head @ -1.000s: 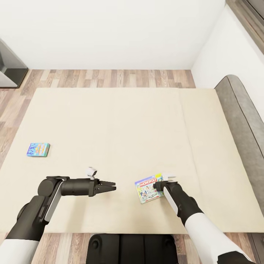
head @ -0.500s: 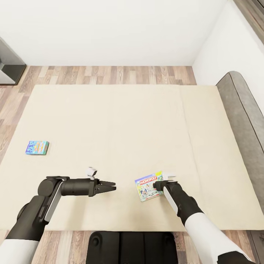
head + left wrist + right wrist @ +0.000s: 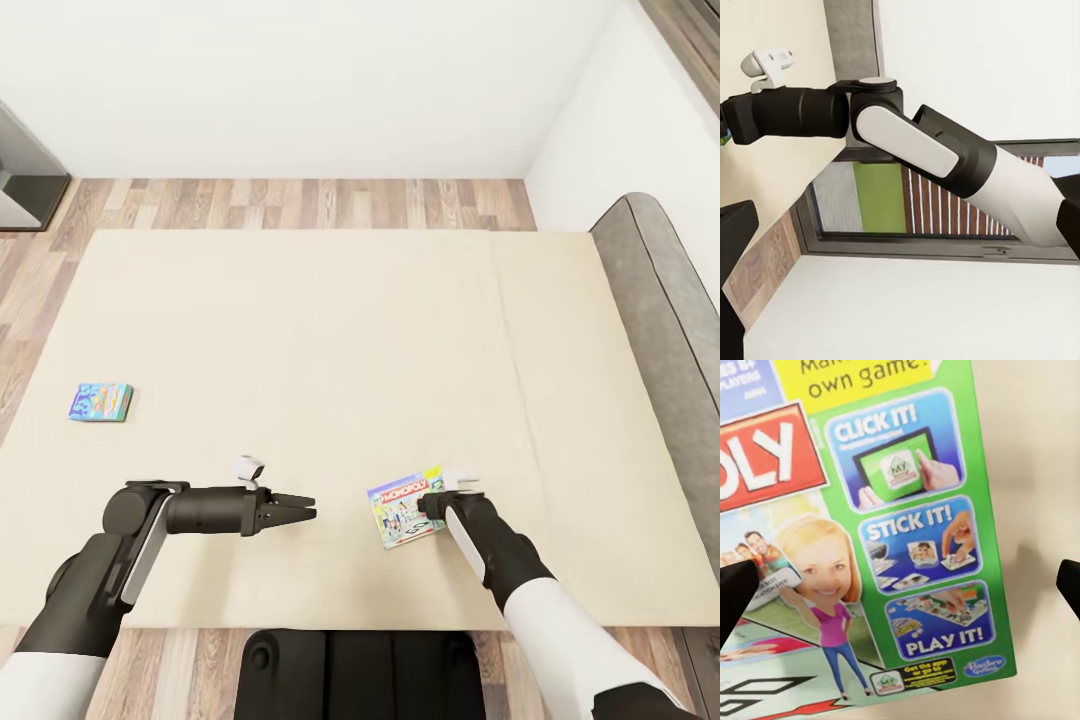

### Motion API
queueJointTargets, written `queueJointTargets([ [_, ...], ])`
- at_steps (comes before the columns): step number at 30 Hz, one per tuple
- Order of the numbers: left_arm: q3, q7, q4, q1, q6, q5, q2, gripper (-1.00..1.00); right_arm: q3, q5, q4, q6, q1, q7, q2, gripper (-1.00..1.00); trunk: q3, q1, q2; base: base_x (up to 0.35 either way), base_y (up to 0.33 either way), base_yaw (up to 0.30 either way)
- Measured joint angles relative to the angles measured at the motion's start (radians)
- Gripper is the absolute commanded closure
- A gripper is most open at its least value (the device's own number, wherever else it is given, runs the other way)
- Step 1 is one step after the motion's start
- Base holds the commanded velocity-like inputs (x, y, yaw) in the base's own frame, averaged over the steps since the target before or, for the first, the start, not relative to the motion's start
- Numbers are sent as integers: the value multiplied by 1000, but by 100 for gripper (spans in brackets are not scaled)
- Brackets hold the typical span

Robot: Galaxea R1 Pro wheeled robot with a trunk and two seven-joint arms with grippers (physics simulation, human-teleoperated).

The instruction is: Put all the toys in the child's room - the three board games (two on the bed and one on the table), the two jigsaw puzzles on the table, and the tennis ball on the table - inside the toy box on the table in the child's room.

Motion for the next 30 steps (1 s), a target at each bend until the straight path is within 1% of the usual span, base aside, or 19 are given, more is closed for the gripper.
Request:
queueJointTargets([
  [4,0,0,0,0,0,0,0,-100,0,-6,8,16,-9,2,-1,-100,0,0,0,0,0,0],
  [5,1,0,0,0,-1,-1,-1,-100,0,-10,9,2,-14,6,-1,-100,0,1,1,0,0,0],
  [6,1,0,1,-1,-1,-1,-1,-100,-2,1,8,-2,-17,10,-1,-100,0,1,1,0,0,0],
  [7,1,-1,1,-1,-1,0,0,-100,-2,3,8,-3,-24,11,-1,-100,0,1,1,0,0,0],
  [15,2,-4,1,-1,0,1,5,-100,0,0,13,-1,-58,23,0,-100,0,1,1,0,0,0],
  [18,2,-5,1,-1,0,1,5,-100,12,1,14,-1,-71,55,0,-100,0,1,1,0,0,0],
  [22,2,-5,1,0,0,2,5,-100,36,2,19,-1,-99,121,-2,-100,0,1,1,0,0,0],
  [27,2,-5,1,0,0,3,5,-100,42,4,43,-2,-112,139,-1,-100,0,1,1,0,0,0],
  [30,2,-5,1,-1,0,3,5,-100,43,17,67,-4,-116,143,-1,-100,0,1,1,0,0,0],
])
